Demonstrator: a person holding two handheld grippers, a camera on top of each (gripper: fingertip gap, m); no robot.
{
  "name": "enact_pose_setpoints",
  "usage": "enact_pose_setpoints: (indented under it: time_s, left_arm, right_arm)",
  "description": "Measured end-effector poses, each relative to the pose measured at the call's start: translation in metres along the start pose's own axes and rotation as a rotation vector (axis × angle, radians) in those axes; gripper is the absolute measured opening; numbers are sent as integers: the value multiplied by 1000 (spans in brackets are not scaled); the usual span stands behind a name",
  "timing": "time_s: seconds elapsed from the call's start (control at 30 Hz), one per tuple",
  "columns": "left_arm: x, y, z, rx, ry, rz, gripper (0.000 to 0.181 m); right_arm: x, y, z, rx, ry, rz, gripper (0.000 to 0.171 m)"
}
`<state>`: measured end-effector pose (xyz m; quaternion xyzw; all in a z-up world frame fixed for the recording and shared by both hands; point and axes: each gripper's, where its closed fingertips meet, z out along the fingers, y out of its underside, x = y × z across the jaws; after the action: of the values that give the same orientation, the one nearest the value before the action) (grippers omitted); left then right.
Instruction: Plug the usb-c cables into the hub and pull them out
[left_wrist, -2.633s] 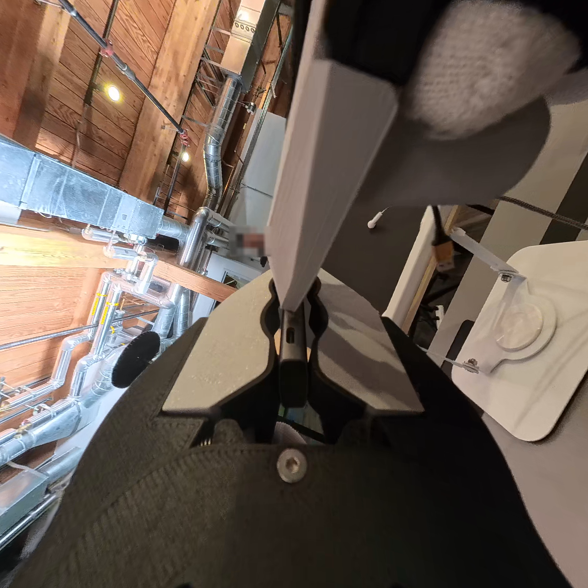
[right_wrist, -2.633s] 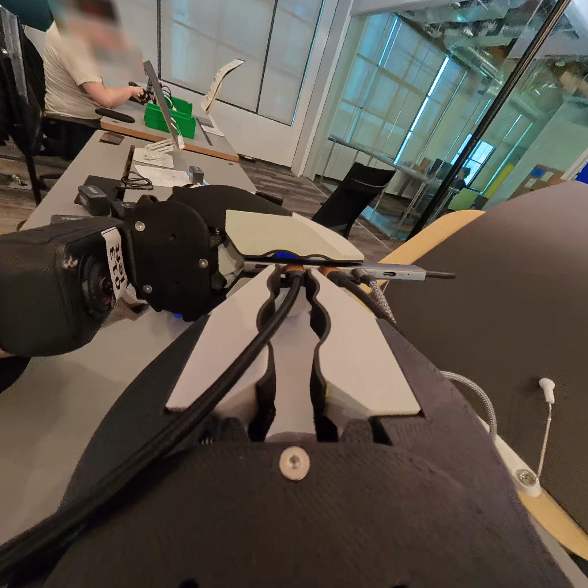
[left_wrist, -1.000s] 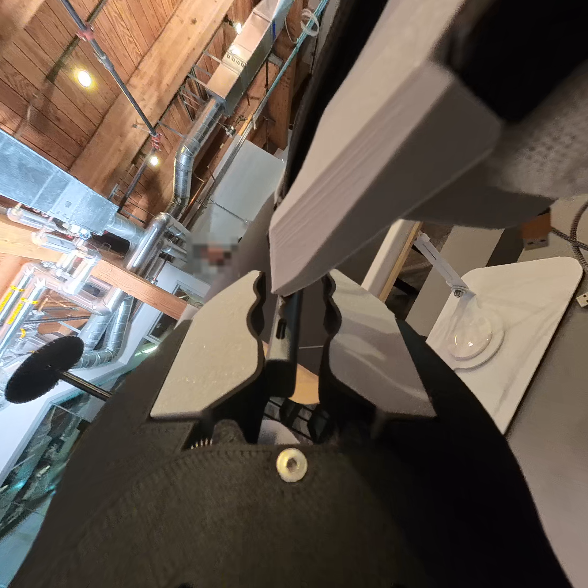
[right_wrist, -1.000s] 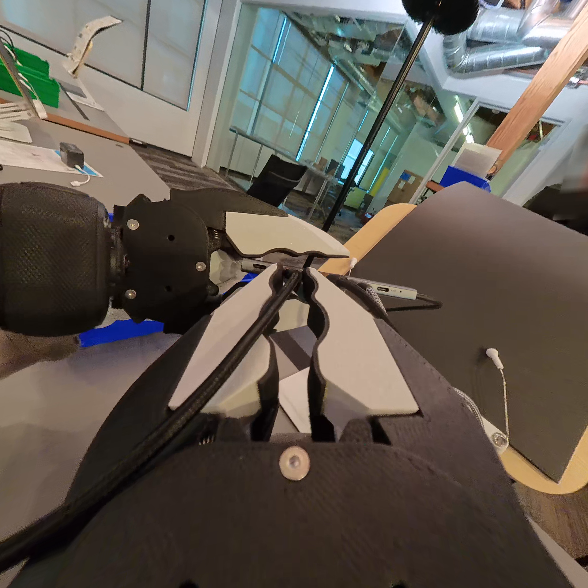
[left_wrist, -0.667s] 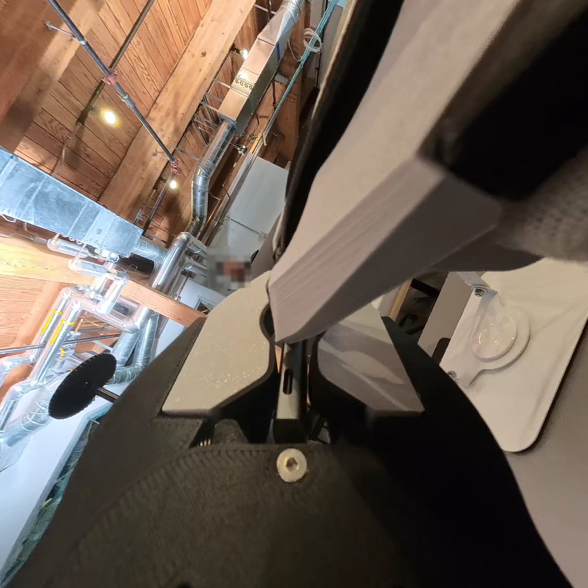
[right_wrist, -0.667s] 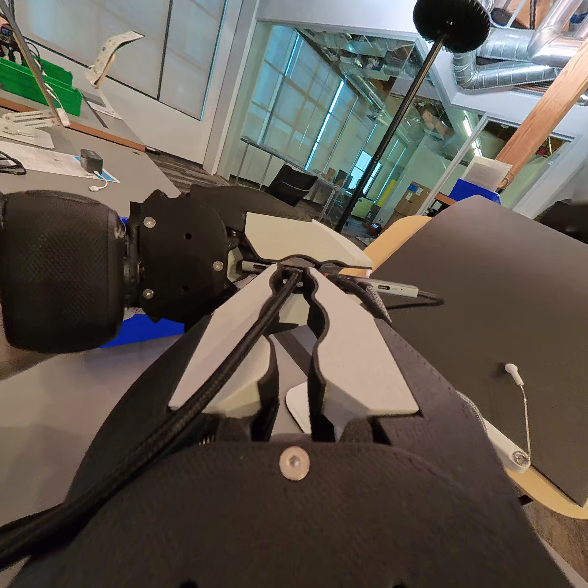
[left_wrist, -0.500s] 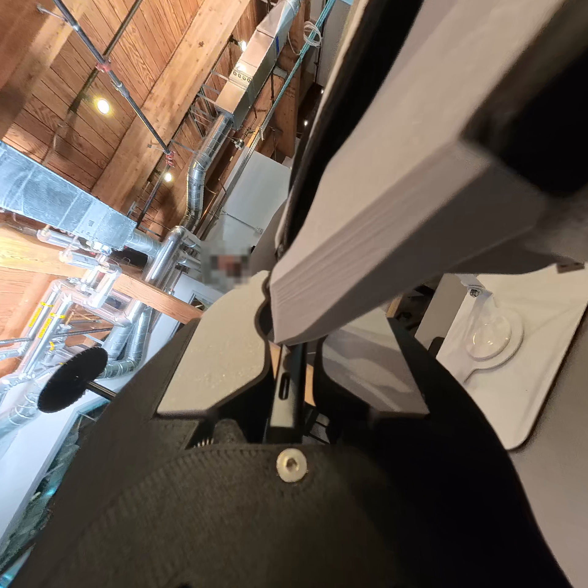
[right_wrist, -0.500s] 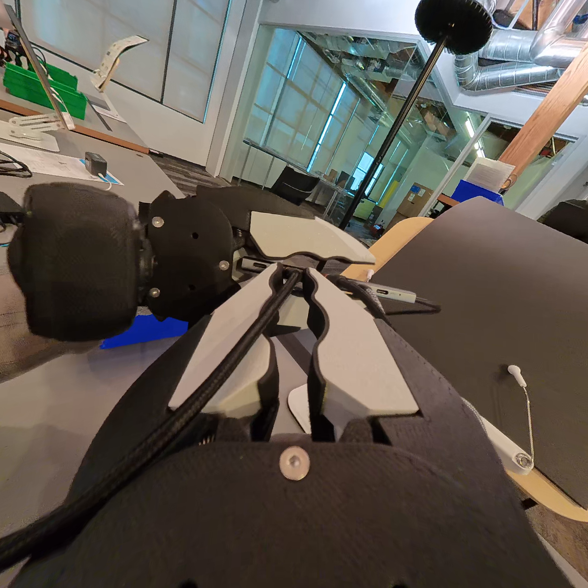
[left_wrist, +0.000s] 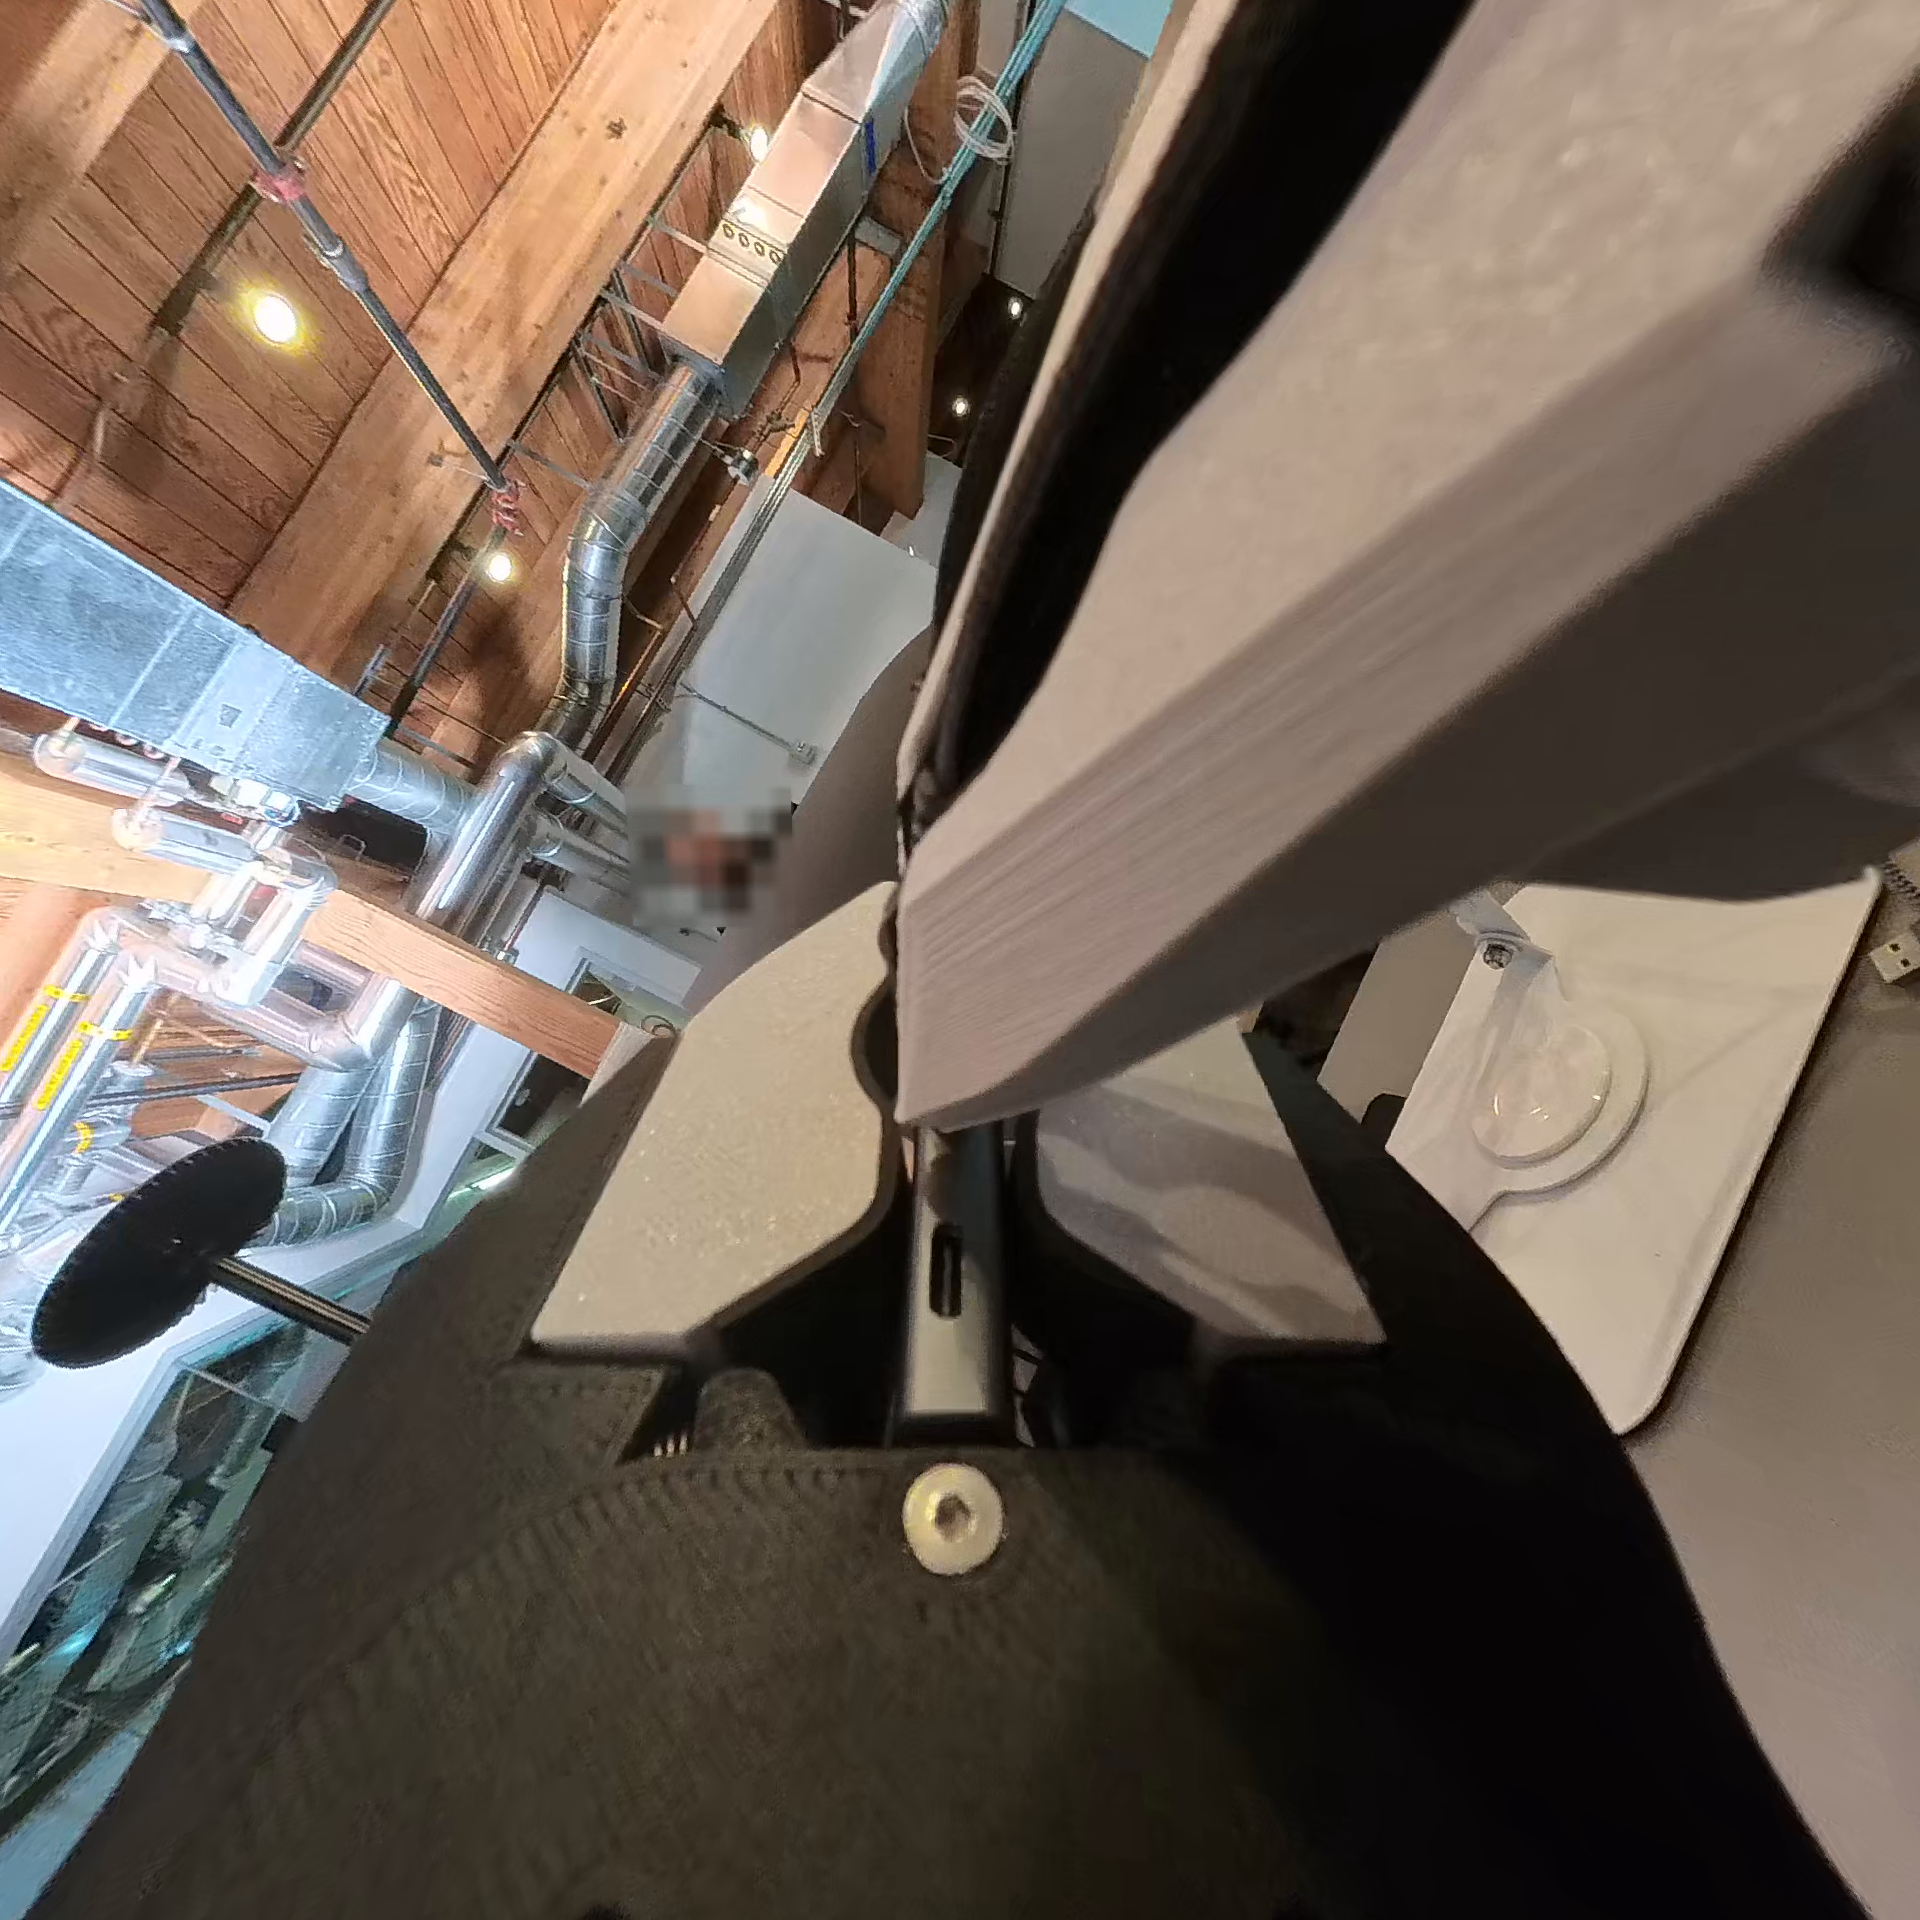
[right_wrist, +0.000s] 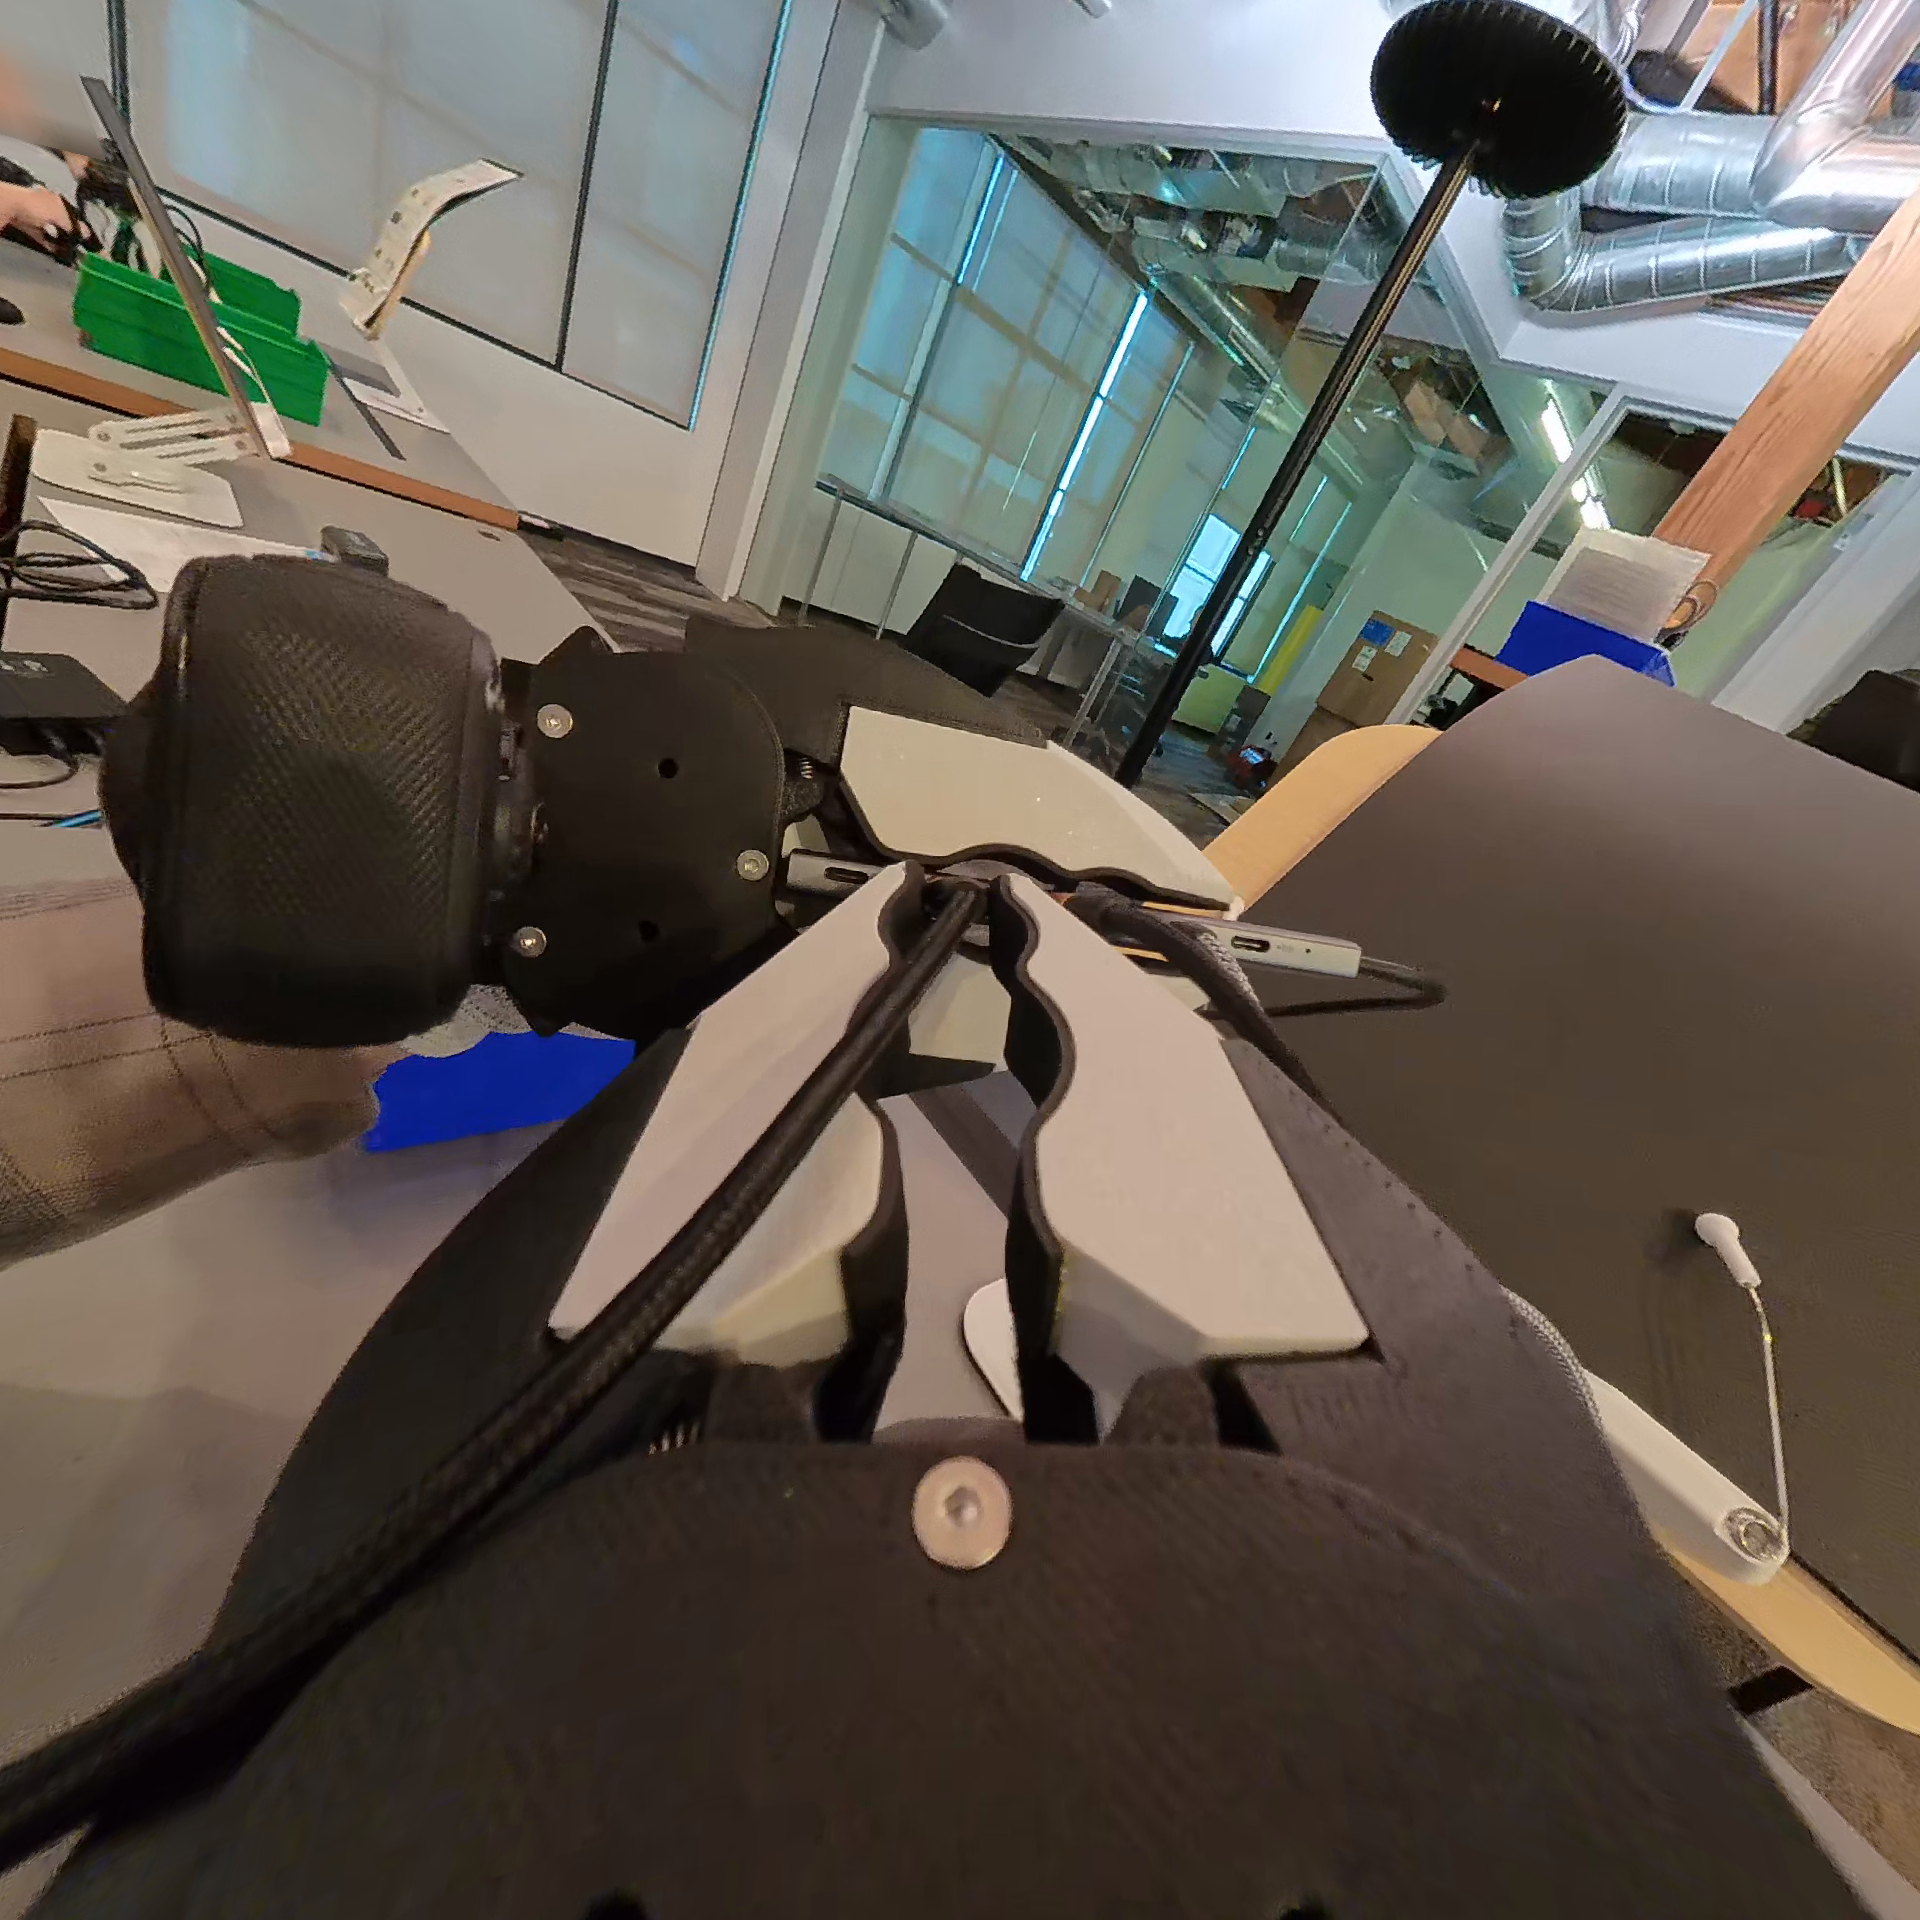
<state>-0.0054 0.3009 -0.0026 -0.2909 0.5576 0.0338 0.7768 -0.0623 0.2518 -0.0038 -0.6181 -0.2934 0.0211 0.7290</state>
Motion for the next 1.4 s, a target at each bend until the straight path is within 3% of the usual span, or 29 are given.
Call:
enact_pose_setpoints:
  time_s: [0.3,0.77,1.4]
  left_arm:
    - [1,-2,-1,-6,-4,66,16]
    - [15,11,4,-8,62,-75,16]
    - [19,15,1,-37,86,-48,17]
  right_arm:
    - [0,1,-2,-36,-88,47,10]
    - [-1,13,7,-70,34,45,10]
    - [-3,17,7,-92,-51,138,10]
